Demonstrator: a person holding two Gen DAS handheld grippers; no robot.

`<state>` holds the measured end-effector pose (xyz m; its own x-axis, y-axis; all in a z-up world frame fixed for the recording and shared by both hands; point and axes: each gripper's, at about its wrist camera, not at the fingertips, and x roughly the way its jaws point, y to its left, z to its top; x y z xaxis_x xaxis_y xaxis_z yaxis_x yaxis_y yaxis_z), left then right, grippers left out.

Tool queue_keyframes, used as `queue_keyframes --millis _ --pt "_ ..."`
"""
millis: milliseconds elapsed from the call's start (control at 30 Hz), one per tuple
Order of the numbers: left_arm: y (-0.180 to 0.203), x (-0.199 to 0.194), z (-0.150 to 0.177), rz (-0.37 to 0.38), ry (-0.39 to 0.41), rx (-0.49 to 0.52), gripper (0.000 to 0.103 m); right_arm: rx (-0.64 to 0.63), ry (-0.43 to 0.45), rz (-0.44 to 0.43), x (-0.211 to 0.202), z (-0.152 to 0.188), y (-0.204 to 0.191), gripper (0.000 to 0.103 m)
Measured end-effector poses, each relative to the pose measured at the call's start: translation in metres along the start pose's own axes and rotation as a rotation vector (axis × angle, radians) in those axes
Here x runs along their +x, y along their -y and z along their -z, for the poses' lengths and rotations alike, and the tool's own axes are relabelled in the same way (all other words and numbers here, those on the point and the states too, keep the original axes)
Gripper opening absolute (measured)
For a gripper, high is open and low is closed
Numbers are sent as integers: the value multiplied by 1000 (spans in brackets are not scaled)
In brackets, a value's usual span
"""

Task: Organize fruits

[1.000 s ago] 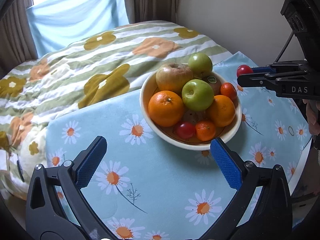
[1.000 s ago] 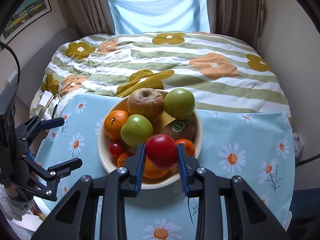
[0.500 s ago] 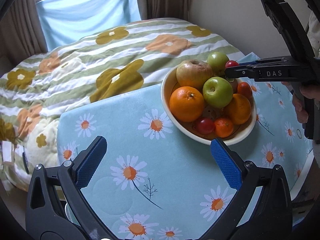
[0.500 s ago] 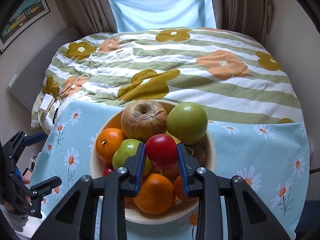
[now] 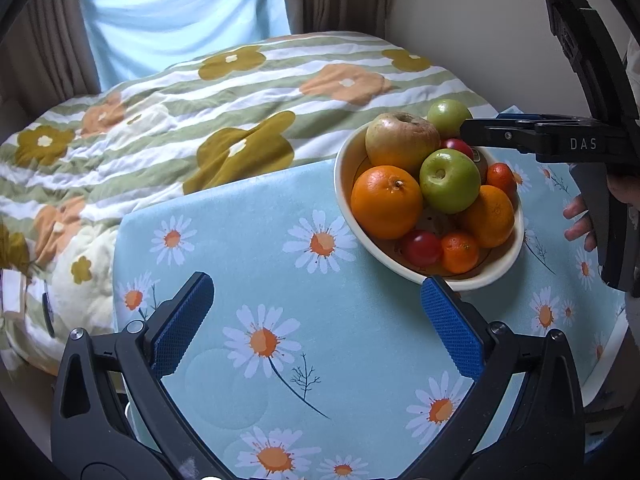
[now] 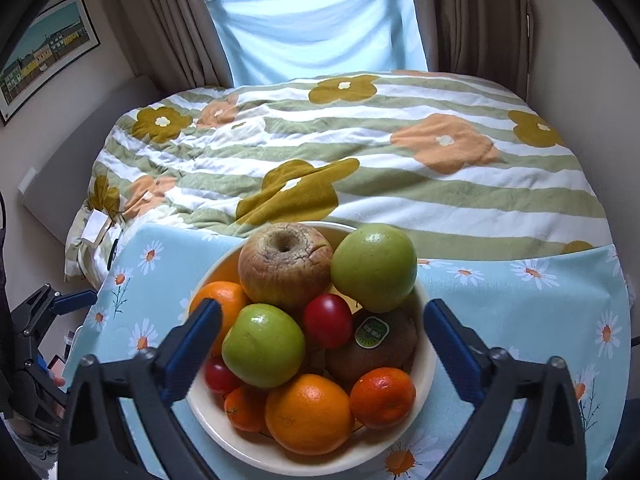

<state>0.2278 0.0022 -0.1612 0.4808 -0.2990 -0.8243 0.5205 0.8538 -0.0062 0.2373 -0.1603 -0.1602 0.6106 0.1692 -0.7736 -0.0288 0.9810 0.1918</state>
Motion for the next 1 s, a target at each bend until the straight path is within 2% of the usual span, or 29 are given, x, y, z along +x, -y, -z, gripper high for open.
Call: queue_keyframes --millis 200,367,533,667,833,1000 --pt "4 -9 0 -20 11 -3 103 -1 24 37 -14 1 2 103" --pt "16 -38 -4 -75 54 -24 103 -9 66 46 -49 -2 0 103" --pt "33 -80 -9 -124 111 -76 103 -6 113 74 -106 -3 0 103" --pt "50 -117 -9 -193 156 -120 103 -11 147 105 -162 4 -3 103" --pt "70 -154 1 -266 188 -180 103 -24 198 181 -224 23 -10 103" --pt "87 -186 15 -329 236 -213 103 10 242 252 -267 48 -14 103"
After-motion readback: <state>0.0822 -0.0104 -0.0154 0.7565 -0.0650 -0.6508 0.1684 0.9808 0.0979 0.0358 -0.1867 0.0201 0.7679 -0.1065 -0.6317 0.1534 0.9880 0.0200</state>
